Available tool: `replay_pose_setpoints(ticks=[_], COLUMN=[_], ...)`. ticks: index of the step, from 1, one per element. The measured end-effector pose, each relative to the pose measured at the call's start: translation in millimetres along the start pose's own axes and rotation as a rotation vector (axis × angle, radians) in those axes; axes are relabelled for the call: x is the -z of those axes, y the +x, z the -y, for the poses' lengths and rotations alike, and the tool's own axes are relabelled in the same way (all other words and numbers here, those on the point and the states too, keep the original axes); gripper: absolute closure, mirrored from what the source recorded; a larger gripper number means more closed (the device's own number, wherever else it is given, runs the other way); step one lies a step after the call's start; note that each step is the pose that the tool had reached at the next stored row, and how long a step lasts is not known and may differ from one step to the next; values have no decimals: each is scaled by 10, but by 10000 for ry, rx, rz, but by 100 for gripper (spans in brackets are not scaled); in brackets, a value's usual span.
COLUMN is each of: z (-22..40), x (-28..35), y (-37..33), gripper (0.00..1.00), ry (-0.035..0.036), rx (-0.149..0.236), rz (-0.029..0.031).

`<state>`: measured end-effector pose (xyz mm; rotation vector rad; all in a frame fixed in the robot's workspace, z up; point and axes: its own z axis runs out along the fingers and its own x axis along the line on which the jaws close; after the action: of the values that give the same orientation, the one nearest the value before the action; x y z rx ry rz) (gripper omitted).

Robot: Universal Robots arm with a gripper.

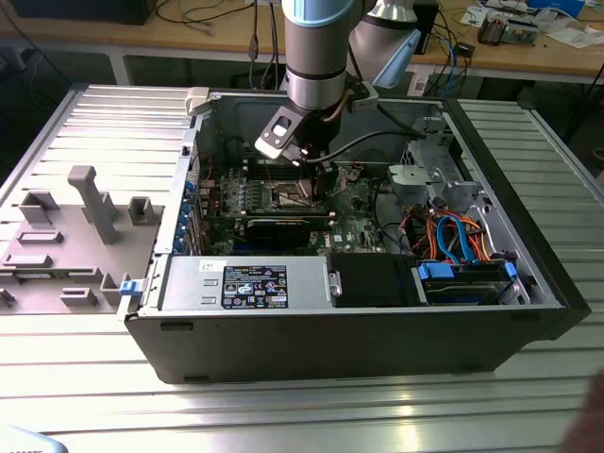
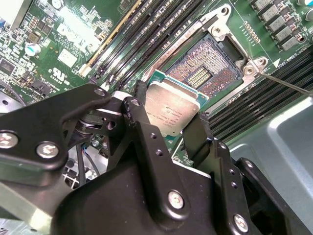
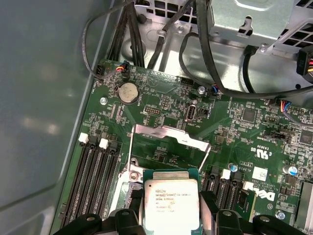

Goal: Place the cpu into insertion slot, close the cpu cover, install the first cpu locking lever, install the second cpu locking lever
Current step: 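Place the cpu into insertion slot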

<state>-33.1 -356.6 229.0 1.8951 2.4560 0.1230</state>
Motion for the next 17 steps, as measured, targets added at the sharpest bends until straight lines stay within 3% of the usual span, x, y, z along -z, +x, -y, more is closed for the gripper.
replay_pose_setpoints(ticks=[5, 8, 13, 17], z=[0, -1, 79, 103], x=[2, 56, 68, 68], y=[0, 2, 40, 72], gripper=[45, 45, 45, 45], ry=[-1, 0, -4, -6], rx=[-17, -34, -78, -170], rz=[1, 4, 9, 15])
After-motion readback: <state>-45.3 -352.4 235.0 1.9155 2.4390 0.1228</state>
